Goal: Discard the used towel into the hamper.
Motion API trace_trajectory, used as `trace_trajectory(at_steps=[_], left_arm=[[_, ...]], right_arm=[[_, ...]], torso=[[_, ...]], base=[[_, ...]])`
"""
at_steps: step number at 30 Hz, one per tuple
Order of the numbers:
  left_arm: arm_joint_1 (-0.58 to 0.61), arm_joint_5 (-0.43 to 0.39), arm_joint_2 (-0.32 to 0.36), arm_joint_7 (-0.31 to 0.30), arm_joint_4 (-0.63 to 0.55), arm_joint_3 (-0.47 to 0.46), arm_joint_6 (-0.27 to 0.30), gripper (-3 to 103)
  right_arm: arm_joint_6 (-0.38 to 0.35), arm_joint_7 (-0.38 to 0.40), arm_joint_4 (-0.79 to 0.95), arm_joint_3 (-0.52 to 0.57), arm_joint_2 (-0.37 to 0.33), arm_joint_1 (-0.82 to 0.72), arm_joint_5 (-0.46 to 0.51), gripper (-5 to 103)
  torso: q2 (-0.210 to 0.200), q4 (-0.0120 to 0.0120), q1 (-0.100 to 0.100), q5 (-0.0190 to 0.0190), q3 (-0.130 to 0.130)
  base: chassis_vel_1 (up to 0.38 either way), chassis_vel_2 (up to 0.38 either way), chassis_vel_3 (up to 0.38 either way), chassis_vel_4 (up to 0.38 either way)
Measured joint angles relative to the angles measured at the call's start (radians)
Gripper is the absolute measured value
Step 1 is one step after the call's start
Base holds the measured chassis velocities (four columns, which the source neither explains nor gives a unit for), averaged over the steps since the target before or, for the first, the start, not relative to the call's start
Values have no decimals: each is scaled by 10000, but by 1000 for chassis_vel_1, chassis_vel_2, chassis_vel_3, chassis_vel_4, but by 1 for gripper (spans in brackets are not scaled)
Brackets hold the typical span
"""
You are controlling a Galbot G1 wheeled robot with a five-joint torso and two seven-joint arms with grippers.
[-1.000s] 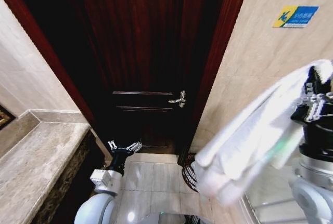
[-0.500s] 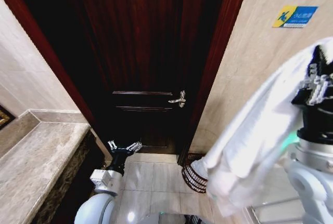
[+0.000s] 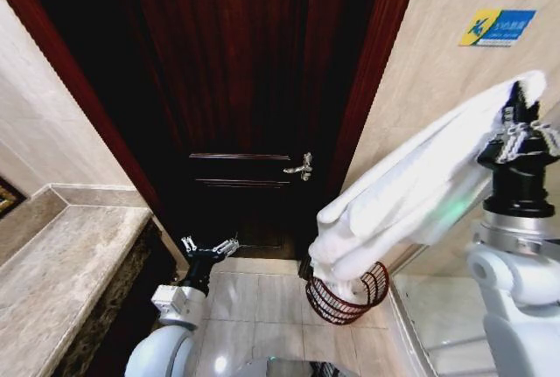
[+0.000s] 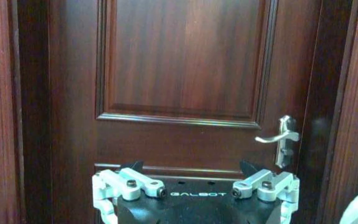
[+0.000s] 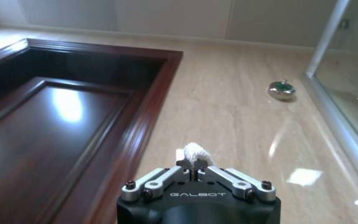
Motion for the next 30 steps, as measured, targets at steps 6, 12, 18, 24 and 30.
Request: trace_trajectory(at_steps=[6, 12, 18, 24, 30], left_arm=[[0, 0, -1, 0, 0, 0, 0, 100], [0, 0, 0, -1, 0, 0, 0, 100], [0, 0, 0, 0, 0, 0, 0, 100], [0, 0, 0, 0, 0, 0, 0, 100], [0, 0, 0, 0, 0, 0, 0, 100]], right_arm=[[361, -246, -512, 32, 82, 48, 27, 2], [660, -630, -679, -385, 500, -259, -116, 2], [1077, -1012, -1442, -880, 911, -353, -376, 2], [1259, -1308, -1977, -1143, 1106, -283, -484, 2], [1414, -1339, -2403, -1291, 1242, -155, -708, 2]], torso=[[0, 0, 0, 0, 0], [1, -2, -2, -4, -2], [0, -1, -1, -1, -1], [0, -1, -2, -2, -1], [0, 0, -1, -2, -1]], base=[[0, 0, 0, 0], [0, 0, 0, 0], [0, 0, 0, 0], [0, 0, 0, 0], [0, 0, 0, 0]])
